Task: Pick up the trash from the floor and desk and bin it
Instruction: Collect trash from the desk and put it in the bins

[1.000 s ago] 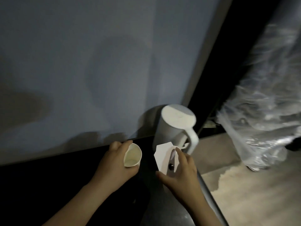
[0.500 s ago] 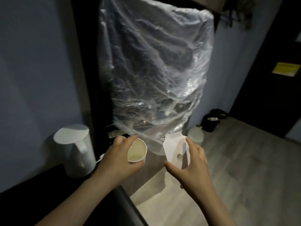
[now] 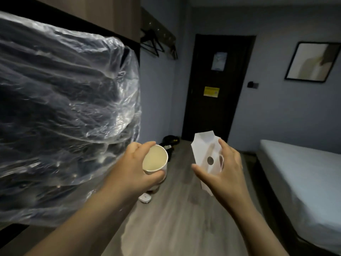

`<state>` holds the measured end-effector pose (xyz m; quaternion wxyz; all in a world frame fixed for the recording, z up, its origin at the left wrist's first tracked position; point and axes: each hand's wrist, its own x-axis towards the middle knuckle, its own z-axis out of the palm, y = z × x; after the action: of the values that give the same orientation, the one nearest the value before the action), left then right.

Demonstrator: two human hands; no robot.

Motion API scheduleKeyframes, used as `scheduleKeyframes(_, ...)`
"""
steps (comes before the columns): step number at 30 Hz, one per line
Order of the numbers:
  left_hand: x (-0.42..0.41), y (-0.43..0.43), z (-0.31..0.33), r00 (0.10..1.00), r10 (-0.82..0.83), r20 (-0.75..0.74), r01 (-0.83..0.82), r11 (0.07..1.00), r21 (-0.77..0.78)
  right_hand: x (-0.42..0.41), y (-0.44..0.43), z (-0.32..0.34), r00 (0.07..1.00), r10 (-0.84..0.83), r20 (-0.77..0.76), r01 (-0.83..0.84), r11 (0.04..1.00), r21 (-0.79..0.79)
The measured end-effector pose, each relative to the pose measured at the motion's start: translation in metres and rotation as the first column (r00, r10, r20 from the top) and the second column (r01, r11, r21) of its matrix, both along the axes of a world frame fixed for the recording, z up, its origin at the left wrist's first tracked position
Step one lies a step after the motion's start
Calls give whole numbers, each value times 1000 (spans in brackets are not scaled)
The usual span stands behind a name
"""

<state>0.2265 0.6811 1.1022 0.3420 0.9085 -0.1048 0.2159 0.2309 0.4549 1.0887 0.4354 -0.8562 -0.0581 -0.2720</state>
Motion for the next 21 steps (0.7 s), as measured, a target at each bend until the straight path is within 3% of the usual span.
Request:
scheduleKeyframes(8,138,-30,37,990,-77,117,81,996,-27,111,-31,49,991,-109,81,110,994,-12)
scheduleKeyframes(21,317,-88,41,969,-195,153,200,980,-19,277,-86,46,982,-167,87,166,986,24)
